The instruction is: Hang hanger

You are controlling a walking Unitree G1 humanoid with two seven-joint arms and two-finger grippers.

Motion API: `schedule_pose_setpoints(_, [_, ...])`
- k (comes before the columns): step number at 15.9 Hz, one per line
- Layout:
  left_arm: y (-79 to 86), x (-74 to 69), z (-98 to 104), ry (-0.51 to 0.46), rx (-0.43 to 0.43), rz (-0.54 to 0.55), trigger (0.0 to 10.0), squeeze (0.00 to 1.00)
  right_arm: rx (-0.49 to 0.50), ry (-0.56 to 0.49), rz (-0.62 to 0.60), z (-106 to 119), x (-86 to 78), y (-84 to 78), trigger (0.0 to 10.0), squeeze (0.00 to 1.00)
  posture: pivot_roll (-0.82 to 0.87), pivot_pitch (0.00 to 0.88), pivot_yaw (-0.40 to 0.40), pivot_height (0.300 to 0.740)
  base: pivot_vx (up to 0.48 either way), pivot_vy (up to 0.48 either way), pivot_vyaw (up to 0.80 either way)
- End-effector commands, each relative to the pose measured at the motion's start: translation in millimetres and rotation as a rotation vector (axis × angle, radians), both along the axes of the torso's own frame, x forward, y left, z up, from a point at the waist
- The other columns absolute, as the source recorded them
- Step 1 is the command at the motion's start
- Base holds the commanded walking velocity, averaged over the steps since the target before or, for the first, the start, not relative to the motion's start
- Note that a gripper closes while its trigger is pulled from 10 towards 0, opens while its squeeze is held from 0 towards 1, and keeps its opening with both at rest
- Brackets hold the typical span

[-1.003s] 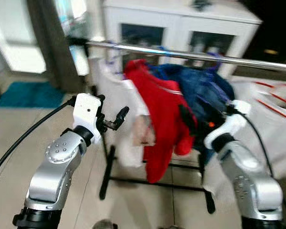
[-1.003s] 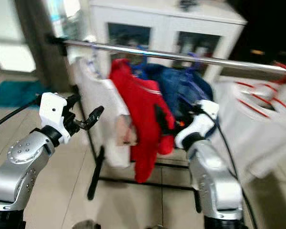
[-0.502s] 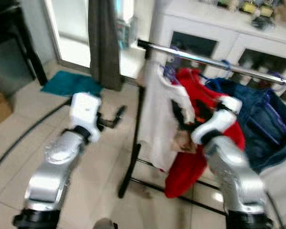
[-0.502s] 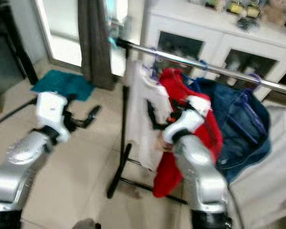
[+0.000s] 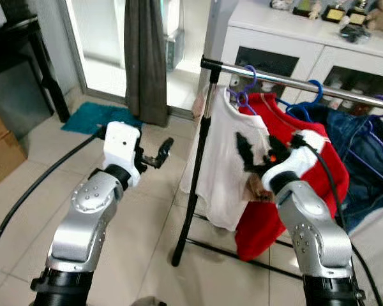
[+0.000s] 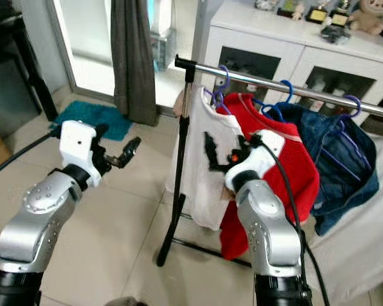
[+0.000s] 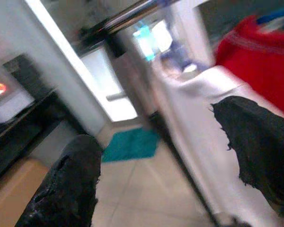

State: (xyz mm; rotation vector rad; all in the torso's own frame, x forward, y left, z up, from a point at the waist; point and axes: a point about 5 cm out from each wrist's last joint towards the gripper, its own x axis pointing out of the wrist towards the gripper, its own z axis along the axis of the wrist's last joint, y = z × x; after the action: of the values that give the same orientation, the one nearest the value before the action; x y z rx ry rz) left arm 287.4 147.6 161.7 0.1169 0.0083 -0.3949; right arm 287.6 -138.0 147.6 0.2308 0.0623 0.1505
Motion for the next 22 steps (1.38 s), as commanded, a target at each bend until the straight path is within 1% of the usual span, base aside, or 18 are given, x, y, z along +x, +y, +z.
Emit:
schedule_pose_setpoints(1, [-7.9,1.9,2,-0.007,0.003,-0.039,10.0,0.0,-0.018,-0.006,-0.041,2,3.7,-8.1,10.0,1.0,0.03,0.0,-0.06,0.74,0.334,0.0,0.0])
schedule_pose_setpoints(3, [-9.9,2.3,0,-0.002,0.003,-0.05,10.0,0.0,-0.017,0.004,-0.071,2,3.9,-11.8,10.0,1.0,0.03,0.0,-0.059,0.74,0.343,0.0,0.0])
schedule_pose_setpoints(10, [-11.8,0.9,-3,0.006,0.009,-0.069,10.0,0.0,-0.025,-0.018,-0.103,5,5.3,-17.6,10.0,1.0,0.03,0.0,-0.062,0.74,0.35,0.0,0.0])
schedule_pose_setpoints(12, [-12.9,0.2,-3,0.007,0.014,-0.083,10.0,0.0,-0.055,-0.031,-0.098,11,6.7,-22.3,10.0,1.0,0.03,0.0,-0.064,0.74,0.349,0.0,0.0])
schedule_pose_setpoints(15, [-14.4,0.3,-3,0.007,0.013,-0.089,10.0,0.0,-0.073,-0.033,-0.091,16,9.2,-28.5,10.0,1.0,0.03,0.0,-0.067,0.74,0.351,0.0,0.0])
schedule_pose_setpoints(16, [-15.8,-1.0,-4,0.015,0.024,-0.108,10.0,0.0,-0.109,-0.019,-0.059,19,12.7,-31.9,10.0,1.0,0.03,0.0,-0.07,0.74,0.307,0.0,0.0])
schedule_pose_setpoints(17, [-17.0,-3.0,-3,0.013,0.019,-0.135,10.0,0.0,-0.122,-0.004,-0.037,21,14.6,-33.5,10.0,0.95,0.03,0.0,-0.07,0.74,0.0,0.0,0.0])
schedule_pose_setpoints(18, [-19.4,-7.6,-4,0.031,0.032,-0.207,10.0,0.0,-0.152,0.025,0.011,22,18.7,-36.9,10.0,0.1,0.03,0.0,-0.074,0.74,0.0,0.0,0.0])
schedule_pose_setpoints(19, [-21.0,-12.0,-5,0.058,0.05,-0.275,10.0,0.0,-0.115,0.067,0.056,22,21.7,-38.1,10.0,0.0,0.03,0.0,-0.074,0.74,0.0,0.0,0.0])
schedule_pose_setpoints(21, [-24.0,-20.3,-5,0.089,0.07,-0.403,10.0,0.0,-0.095,0.131,0.134,19,30.2,-39.8,10.0,0.0,0.03,0.0,-0.075,0.74,0.0,0.0,0.0])
schedule_pose_setpoints(22, [-25.1,-24.0,-5,0.101,0.075,-0.452,10.0,0.0,-0.093,0.141,0.15,21,35.2,-40.1,10.0,0.0,0.03,0.0,-0.074,0.74,0.0,0.0,0.0])
